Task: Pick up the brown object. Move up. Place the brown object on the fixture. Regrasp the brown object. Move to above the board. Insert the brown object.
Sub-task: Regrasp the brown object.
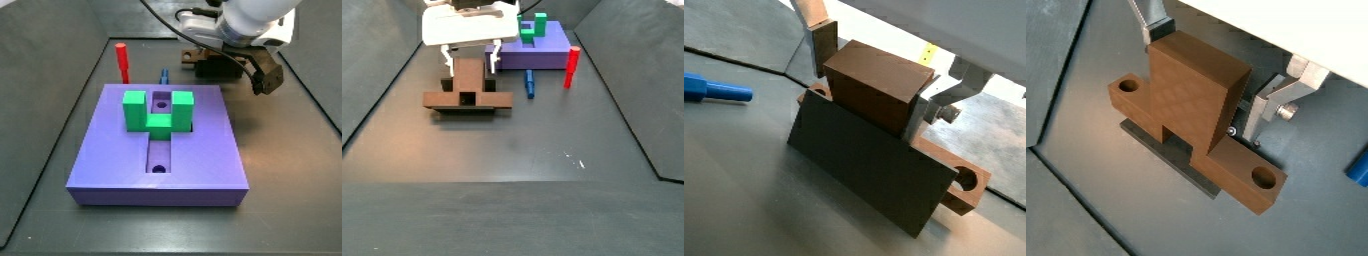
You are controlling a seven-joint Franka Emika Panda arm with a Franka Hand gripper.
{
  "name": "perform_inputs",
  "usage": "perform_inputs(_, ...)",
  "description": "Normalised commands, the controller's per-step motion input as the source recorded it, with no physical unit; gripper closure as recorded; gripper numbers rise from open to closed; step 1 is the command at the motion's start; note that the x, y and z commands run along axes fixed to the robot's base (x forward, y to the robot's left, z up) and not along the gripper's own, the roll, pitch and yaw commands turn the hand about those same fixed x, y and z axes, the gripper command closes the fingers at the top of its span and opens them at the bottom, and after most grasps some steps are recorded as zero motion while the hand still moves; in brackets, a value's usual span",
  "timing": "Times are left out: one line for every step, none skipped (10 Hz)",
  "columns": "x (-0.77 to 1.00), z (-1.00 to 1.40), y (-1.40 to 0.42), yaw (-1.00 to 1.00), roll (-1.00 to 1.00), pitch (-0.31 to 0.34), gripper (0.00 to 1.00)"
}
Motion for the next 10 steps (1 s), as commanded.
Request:
perform_inputs(0.00, 0.00, 0.00, 0.00, 0.00, 0.000, 1.00)
perform_inputs(0.00, 0.00, 0.00, 0.00, 0.00, 0.000, 1.00)
perform_inputs(0.00, 0.00, 0.00, 0.00, 0.00, 0.000, 1.00)
perform_inputs(0.00, 0.00, 0.00, 0.00, 0.00, 0.000, 1.00)
perform_inputs(0.00, 0.00, 0.00, 0.00, 0.00, 0.000, 1.00)
perform_inputs(0.00, 0.00, 0.00, 0.00, 0.00, 0.000, 1.00)
perform_inputs(0.00, 0.00, 0.00, 0.00, 0.00, 0.000, 1.00)
perform_inputs(0.00, 0.00, 0.00, 0.00, 0.00, 0.000, 1.00)
perform_inputs(0.00, 0.00, 0.00, 0.00, 0.00, 0.000, 1.00)
perform_inputs(0.00, 0.00, 0.00, 0.00, 0.00, 0.000, 1.00)
